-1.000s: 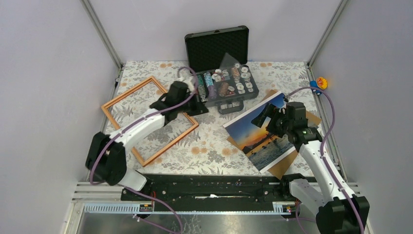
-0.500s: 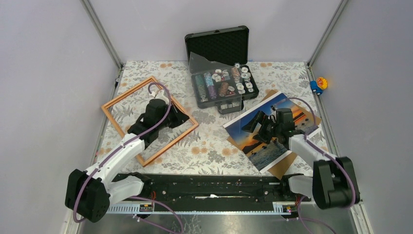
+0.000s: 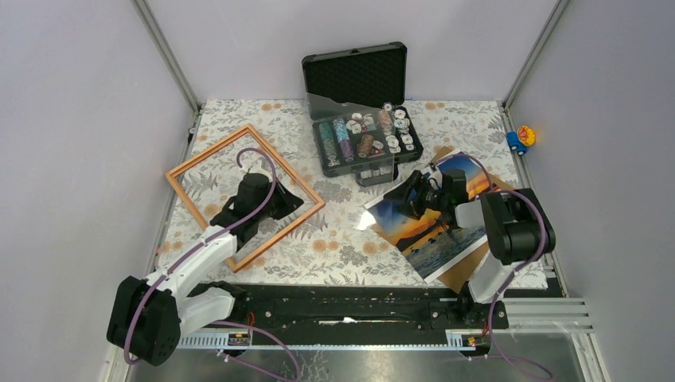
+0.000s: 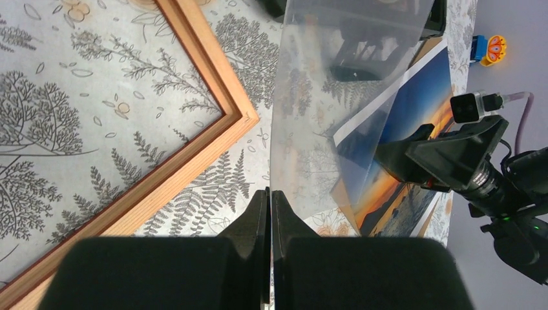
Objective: Put the photo into the frame
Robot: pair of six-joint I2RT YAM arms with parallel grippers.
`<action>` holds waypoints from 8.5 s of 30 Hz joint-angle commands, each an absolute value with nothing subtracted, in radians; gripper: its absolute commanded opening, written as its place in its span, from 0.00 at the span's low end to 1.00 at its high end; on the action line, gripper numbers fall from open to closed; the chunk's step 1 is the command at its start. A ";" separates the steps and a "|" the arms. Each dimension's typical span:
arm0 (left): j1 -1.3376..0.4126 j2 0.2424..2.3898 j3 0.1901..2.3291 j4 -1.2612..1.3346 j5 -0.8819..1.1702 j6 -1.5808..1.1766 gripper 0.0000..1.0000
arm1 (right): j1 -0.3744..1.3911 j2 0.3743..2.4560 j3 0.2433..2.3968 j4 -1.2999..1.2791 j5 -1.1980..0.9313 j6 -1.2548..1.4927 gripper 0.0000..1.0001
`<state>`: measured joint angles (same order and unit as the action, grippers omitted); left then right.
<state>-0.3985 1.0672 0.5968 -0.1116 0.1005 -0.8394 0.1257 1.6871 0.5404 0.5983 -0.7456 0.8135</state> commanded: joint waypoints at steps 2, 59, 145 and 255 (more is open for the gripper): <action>-0.388 1.029 0.554 -0.011 0.075 -0.894 0.00 | 0.122 1.811 0.503 1.004 -0.843 0.985 0.85; -0.388 0.533 0.730 -0.606 -0.322 -0.895 0.97 | 0.413 1.660 0.752 0.701 -0.760 0.619 0.00; -0.228 1.198 0.422 0.079 0.258 -1.010 0.99 | 0.459 1.701 0.497 1.089 -0.332 1.334 0.43; -0.295 0.943 1.007 -0.363 0.093 -0.371 0.99 | 0.775 2.359 1.096 1.440 -0.300 1.924 0.00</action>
<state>-0.3027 0.9691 1.0187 -0.4305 0.0753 -0.3672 0.7742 2.3409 1.1000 1.3182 -0.3344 1.8271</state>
